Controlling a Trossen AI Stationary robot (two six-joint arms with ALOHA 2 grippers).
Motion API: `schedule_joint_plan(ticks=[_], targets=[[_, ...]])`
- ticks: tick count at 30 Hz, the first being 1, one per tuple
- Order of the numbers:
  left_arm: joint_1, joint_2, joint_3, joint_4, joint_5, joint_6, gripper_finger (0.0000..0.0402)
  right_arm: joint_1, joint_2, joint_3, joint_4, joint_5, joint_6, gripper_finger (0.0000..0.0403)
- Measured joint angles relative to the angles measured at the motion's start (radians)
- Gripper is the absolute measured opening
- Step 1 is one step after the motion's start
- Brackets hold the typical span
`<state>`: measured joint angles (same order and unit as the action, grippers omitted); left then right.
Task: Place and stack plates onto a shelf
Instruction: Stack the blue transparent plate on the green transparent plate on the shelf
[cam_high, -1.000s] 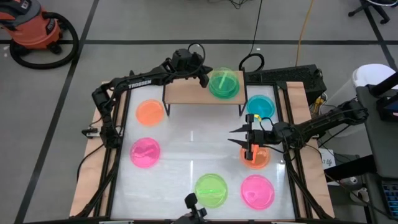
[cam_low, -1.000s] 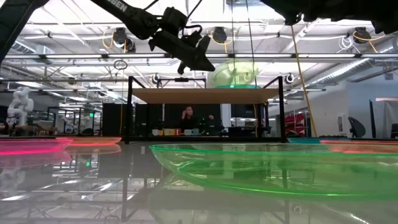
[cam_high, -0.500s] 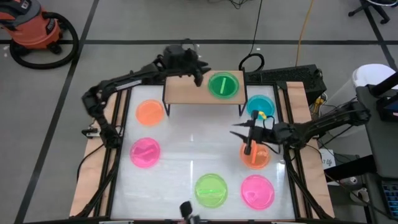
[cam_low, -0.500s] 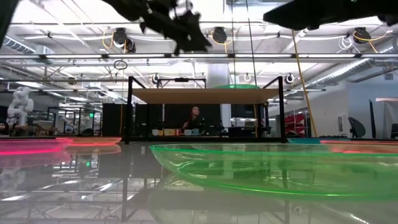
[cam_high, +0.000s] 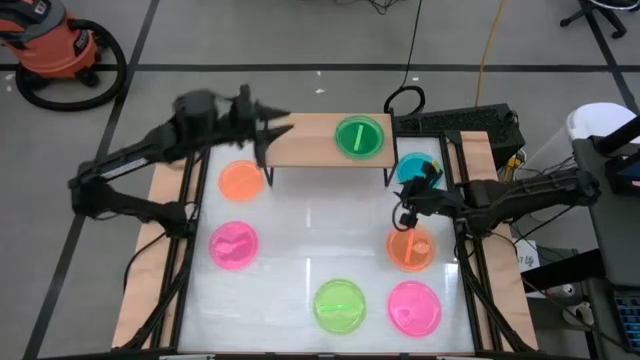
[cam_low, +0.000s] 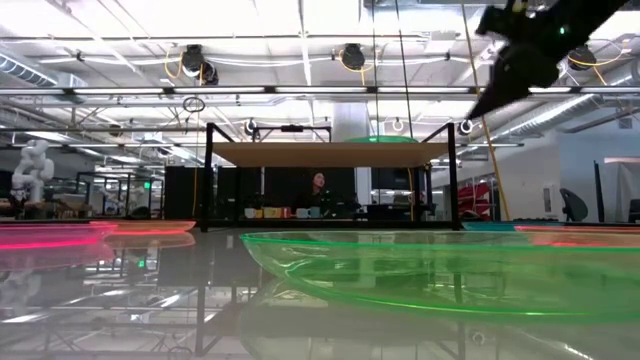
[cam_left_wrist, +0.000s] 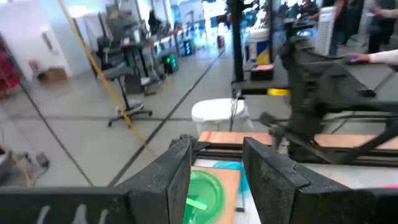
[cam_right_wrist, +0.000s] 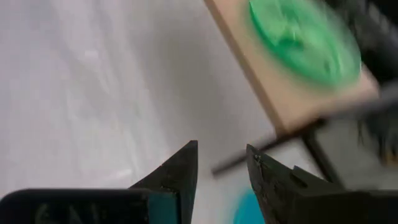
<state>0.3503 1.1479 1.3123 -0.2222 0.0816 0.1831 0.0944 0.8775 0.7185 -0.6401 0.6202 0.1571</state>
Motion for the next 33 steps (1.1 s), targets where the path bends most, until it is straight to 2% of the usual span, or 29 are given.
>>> schedule_joint_plan(ticks=[6, 11, 14, 23, 29, 33], targets=[[-0.109, -0.197, -0.357, 0.261, -0.057, -0.034, 0.0152, -0.106, 0.069, 0.000, -0.133, -0.033, 0.217, 0.0118], [-0.178, -0.293, -0.656, 0.557, -0.077, -0.017, 0.0152, -0.186, 0.188, 0.000, -0.138, -0.046, 0.157, 0.0118], [-0.182, -0.327, -0.778, 0.652, -0.133, -0.006, 0.0152, -0.222, 0.266, 0.000, -0.139, -0.048, 0.130, 0.0118], [-0.187, -0.357, -0.963, 0.827, -0.145, -0.068, 0.0152, -0.293, 0.390, -0.078, -0.092, -0.103, 0.120, 0.0118], [-0.187, -0.358, -0.970, 0.831, -0.145, -0.081, 0.0152, -0.339, 0.395, -0.181, 0.041, -0.174, 0.086, 0.0119], [-0.188, -0.357, -0.970, 0.831, -0.144, -0.086, 0.0152, -0.381, 0.391, -0.238, 0.123, -0.177, 0.072, 0.0118]])
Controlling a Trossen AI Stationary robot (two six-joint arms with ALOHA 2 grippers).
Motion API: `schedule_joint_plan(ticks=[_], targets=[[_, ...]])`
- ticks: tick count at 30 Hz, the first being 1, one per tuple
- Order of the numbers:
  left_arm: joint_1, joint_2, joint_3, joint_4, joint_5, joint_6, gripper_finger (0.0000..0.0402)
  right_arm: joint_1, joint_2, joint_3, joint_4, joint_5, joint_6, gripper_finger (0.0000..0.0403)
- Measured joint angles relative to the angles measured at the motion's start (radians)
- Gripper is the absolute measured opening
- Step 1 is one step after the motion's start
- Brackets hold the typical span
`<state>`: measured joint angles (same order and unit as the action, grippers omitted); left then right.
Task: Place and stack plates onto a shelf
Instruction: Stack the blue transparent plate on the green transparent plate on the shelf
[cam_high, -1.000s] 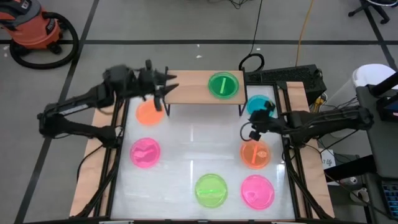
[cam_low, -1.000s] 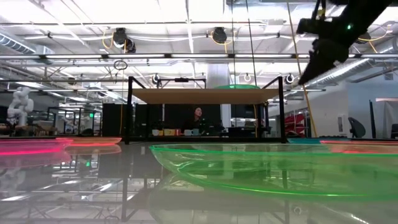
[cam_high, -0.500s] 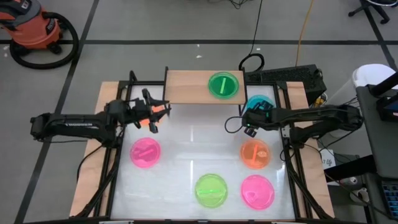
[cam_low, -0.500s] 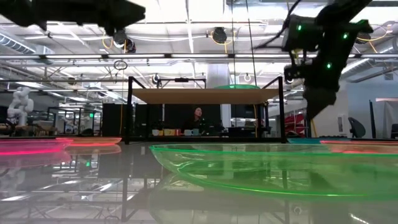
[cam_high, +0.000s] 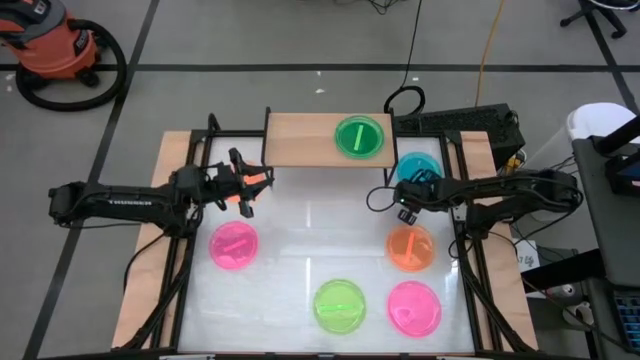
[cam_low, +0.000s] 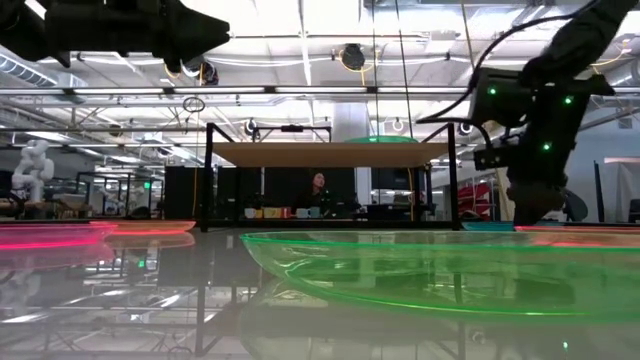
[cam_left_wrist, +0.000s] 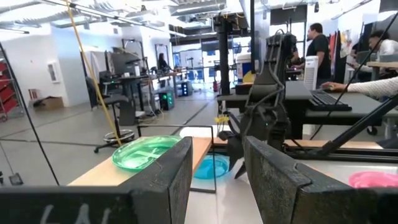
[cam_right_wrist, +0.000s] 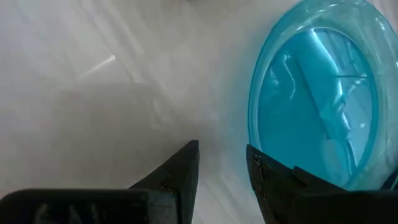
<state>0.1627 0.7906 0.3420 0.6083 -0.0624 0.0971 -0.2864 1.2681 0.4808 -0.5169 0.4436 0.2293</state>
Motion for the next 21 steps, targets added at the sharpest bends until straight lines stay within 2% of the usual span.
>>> schedule_joint_plan(ticks=[6, 13, 21], targets=[[0.000, 0.001, 0.000, -0.001, 0.000, -0.018, 0.0152, -0.055, 0.000, -0.027, 0.057, -0.006, -0.032, 0.0107], [0.000, 0.002, 0.000, -0.013, 0.001, -0.021, 0.0152, -0.066, 0.001, -0.029, 0.067, -0.008, -0.048, 0.0009], [0.000, 0.002, 0.000, -0.035, 0.001, -0.018, 0.0152, -0.020, -0.095, 0.067, -0.075, -0.025, 0.017, 0.0001]])
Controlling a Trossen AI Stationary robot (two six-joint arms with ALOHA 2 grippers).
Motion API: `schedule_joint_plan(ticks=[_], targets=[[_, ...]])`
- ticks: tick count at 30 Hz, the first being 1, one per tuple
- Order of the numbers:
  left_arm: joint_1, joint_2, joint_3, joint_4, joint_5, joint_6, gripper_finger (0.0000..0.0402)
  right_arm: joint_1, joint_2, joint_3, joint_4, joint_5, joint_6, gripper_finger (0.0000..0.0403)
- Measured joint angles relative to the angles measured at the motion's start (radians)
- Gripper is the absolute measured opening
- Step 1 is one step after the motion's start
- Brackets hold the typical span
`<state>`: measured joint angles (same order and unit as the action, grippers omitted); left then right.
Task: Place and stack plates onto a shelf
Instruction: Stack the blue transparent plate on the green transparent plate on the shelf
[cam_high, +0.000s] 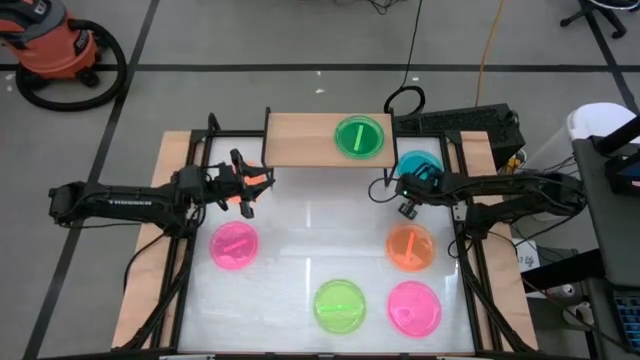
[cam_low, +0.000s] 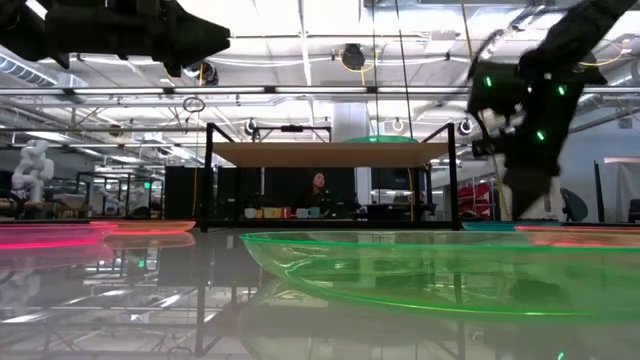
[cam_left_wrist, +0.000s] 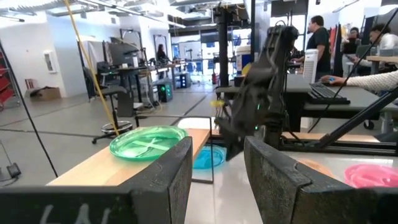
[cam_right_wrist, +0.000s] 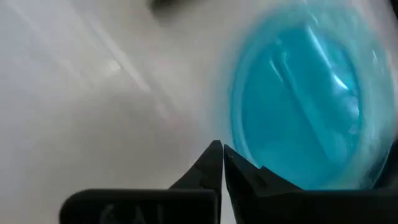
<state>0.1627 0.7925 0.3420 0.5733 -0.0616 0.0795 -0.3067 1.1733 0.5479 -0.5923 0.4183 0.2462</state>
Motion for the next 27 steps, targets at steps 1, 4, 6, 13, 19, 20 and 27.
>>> schedule_joint_plan(ticks=[1, 4, 6, 13, 19, 20, 27], targets=[[0.000, 0.000, 0.000, -0.003, 0.000, 0.000, 0.0152, 0.012, -0.020, 0.018, -0.004, 0.003, 0.001, 0.0000], [-0.001, 0.000, 0.000, -0.020, 0.001, -0.008, 0.0152, 0.041, -0.082, 0.061, -0.037, 0.000, 0.010, 0.0000], [-0.002, 0.000, 0.000, -0.026, 0.007, -0.012, 0.0152, 0.056, -0.117, 0.075, -0.026, 0.001, 0.011, 0.0000], [-0.007, 0.000, 0.000, -0.029, 0.009, -0.039, 0.0152, 0.066, -0.152, 0.076, -0.016, -0.003, -0.021, 0.0008], [-0.014, 0.000, 0.000, -0.030, 0.009, -0.033, 0.0152, 0.063, -0.106, 0.076, -0.010, -0.002, -0.068, 0.0071], [-0.013, 0.000, 0.000, -0.030, 0.009, -0.033, 0.0152, 0.057, -0.090, 0.076, -0.011, -0.002, -0.076, 0.0084], [-0.013, 0.000, 0.000, -0.029, 0.009, -0.036, 0.0152, -0.012, 0.055, 0.076, 0.001, 0.000, -0.083, 0.0159]])
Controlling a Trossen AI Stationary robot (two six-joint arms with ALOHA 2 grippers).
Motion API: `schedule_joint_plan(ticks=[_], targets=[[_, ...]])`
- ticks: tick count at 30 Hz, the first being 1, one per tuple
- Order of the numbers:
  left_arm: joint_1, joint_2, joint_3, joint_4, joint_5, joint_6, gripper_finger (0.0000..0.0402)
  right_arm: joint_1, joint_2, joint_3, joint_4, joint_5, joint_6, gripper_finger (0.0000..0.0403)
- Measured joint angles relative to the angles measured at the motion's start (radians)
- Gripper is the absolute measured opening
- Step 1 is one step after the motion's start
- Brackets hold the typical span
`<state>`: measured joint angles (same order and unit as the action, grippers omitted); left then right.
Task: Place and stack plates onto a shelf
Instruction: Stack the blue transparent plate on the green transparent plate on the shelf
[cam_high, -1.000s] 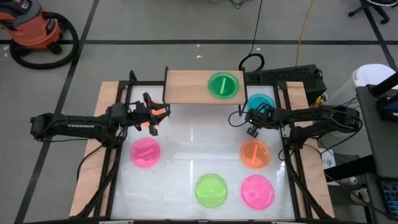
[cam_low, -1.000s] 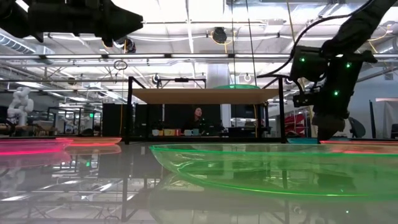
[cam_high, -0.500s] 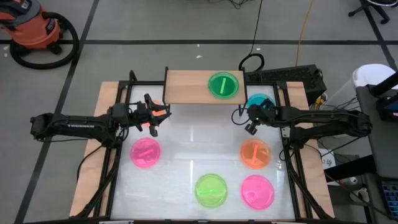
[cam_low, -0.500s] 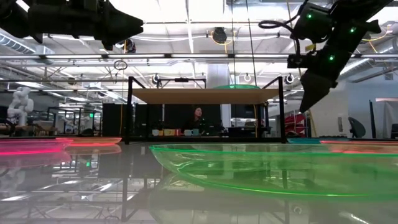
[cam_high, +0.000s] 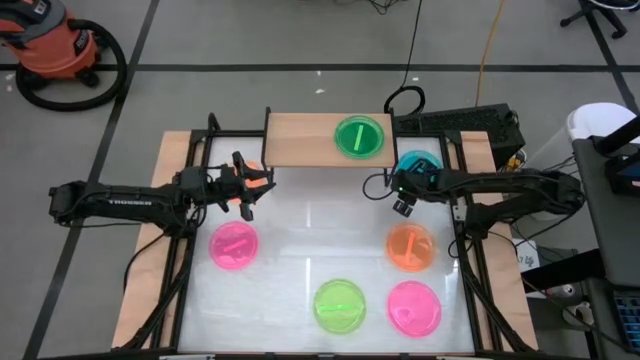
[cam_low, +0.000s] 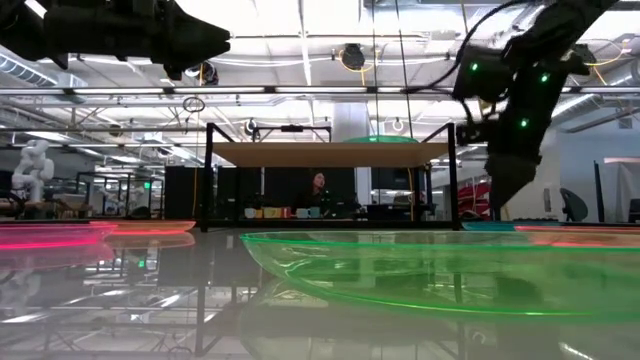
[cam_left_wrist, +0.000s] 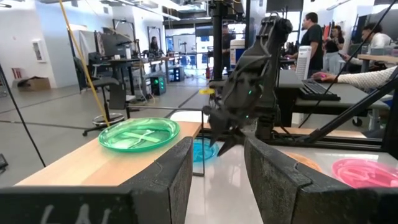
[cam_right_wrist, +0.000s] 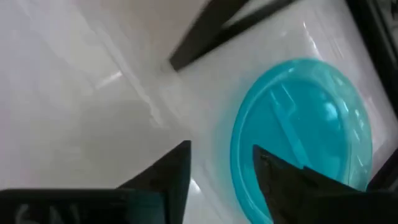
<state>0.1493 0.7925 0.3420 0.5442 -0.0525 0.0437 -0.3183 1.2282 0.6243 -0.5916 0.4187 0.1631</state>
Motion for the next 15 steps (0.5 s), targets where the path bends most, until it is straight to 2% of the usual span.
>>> schedule_joint_plan(ticks=[6, 15], targets=[[0.000, 0.000, 0.000, -0.003, 0.001, -0.001, 0.0152, -0.048, 0.128, 0.000, 0.032, 0.006, 0.000, 0.0165], [-0.001, 0.000, 0.000, -0.011, 0.001, 0.000, 0.0152, -0.074, 0.234, 0.004, 0.049, 0.102, 0.000, 0.0128]])
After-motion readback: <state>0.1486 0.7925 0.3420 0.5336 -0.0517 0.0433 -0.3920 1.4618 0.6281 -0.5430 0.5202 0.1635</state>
